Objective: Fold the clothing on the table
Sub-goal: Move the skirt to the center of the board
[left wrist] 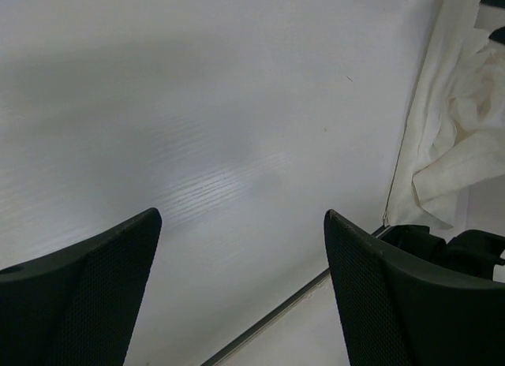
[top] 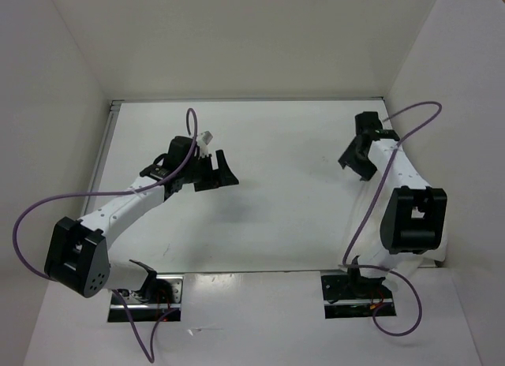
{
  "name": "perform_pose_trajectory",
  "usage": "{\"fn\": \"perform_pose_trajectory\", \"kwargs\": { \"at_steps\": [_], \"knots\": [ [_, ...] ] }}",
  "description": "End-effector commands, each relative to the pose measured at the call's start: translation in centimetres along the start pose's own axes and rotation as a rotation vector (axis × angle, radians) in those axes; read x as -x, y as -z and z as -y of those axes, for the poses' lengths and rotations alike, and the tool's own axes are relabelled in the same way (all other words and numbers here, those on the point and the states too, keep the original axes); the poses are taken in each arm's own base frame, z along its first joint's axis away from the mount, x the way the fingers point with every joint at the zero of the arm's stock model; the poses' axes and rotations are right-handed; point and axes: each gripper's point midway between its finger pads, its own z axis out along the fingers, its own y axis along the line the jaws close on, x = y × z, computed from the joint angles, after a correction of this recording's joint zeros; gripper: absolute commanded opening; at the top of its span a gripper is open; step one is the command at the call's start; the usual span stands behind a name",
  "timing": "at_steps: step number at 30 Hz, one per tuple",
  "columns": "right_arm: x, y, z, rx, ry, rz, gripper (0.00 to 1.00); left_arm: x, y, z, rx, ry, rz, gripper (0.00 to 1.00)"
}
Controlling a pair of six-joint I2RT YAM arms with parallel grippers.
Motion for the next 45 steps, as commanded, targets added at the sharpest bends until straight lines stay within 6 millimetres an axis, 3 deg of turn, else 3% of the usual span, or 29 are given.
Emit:
{"fn": "perform_pose_trajectory", "kwargs": {
  "at_steps": [1,6,11,13,15,17,19,21,22,23,24,27,28,30,31,32,33,34,36,38,42,43,45],
  "knots": [
    [-1.9,-2.8,8.1,-0.263,-0.050,-0.076,0.70,0.6,0.1,0.7,-0.034,-0.003,0.019,0.91],
    [-4.7,-5.9,12.8,-0.416,-0.058,-0.168,0.71,0.4,-0.1,0.6,-0.033,-0.006,-0.003,0.91],
    [-5.3,-7.0,13.3,-0.449,-0.052,-0.217,0.68,0.2,-0.2,0.4,-0.023,-0.024,-0.016,0.91],
    [-5.7,-7.2,13.3,-0.446,-0.051,-0.233,0.44,0.2,-0.2,0.3,-0.023,-0.034,-0.016,0.91],
    [-6.2,-7.3,13.5,-0.459,-0.045,-0.255,0.00,0.2,-0.2,0.3,-0.023,-0.043,-0.016,0.91],
    [-6.5,-7.2,13.5,-0.462,-0.041,-0.278,0.00,-0.1,-0.1,-0.1,-0.009,-0.048,-0.019,0.91],
    [-7.0,-6.7,11.1,-0.394,0.007,-0.289,0.00,0.0,-0.1,-0.2,-0.001,-0.048,-0.014,0.91],
    [-6.2,-5.2,6.3,-0.244,0.041,-0.265,0.00,0.6,0.2,-0.3,0.017,-0.052,0.012,0.91],
    [-5.9,-3.9,1.9,-0.132,0.098,-0.238,0.00,0.9,0.3,-0.6,0.023,-0.045,0.019,0.91],
    [-5.8,-3.2,-0.9,-0.047,0.107,-0.233,0.00,1.4,0.7,-0.7,0.023,-0.042,0.036,0.91],
    [-5.3,-0.7,-6.5,0.142,0.124,-0.218,0.00,1.6,0.8,-0.9,0.028,-0.036,0.042,0.91],
    [-4.1,3.0,-13.3,0.377,0.126,-0.199,0.00,2.1,0.6,-1.2,0.015,-0.034,0.047,0.91],
    [-3.9,3.1,-14.2,0.410,0.117,-0.200,0.03,2.2,0.4,-1.0,0.005,-0.033,0.037,0.91],
    [-4.9,2.6,-14.3,0.423,0.134,-0.247,0.46,1.8,0.1,-1.1,-0.002,-0.028,0.017,0.91],
    [-5.6,1.7,-13.4,0.404,0.123,-0.275,0.56,2.1,-0.1,-0.8,-0.015,-0.040,0.017,0.91],
    [-4.9,1.8,-13.0,0.408,0.116,-0.259,0.60,2.1,-0.1,-0.8,-0.015,-0.040,0.017,0.91],
    [-5.7,1.3,-12.0,0.385,0.117,-0.268,0.63,2.0,-0.1,-0.7,-0.024,-0.040,0.012,0.91],
    [-4.7,1.7,-11.2,0.374,0.101,-0.219,0.63,1.9,-0.3,-0.6,-0.033,-0.039,0.003,0.91],
    [-4.9,1.6,-9.7,0.339,0.082,-0.203,0.63,1.6,-0.9,-0.7,-0.051,-0.039,-0.010,0.91],
    [-4.4,1.5,-7.8,0.266,0.073,-0.167,0.63,0.8,-2.1,-0.3,-0.109,-0.033,-0.061,0.84],
    [-5.5,0.0,-5.7,0.163,0.093,-0.190,0.63,0.7,-3.9,0.5,-0.164,-0.039,-0.120,0.77],
    [-6.1,-0.3,-5.3,0.151,0.096,-0.203,0.63,0.3,-5.2,-0.4,-0.143,-0.028,-0.155,0.77],
    [-6.5,-1.3,-5.0,0.129,0.110,-0.215,0.63,0.3,-6.1,1.3,-0.203,-0.054,-0.195,0.77]
  ]
}}
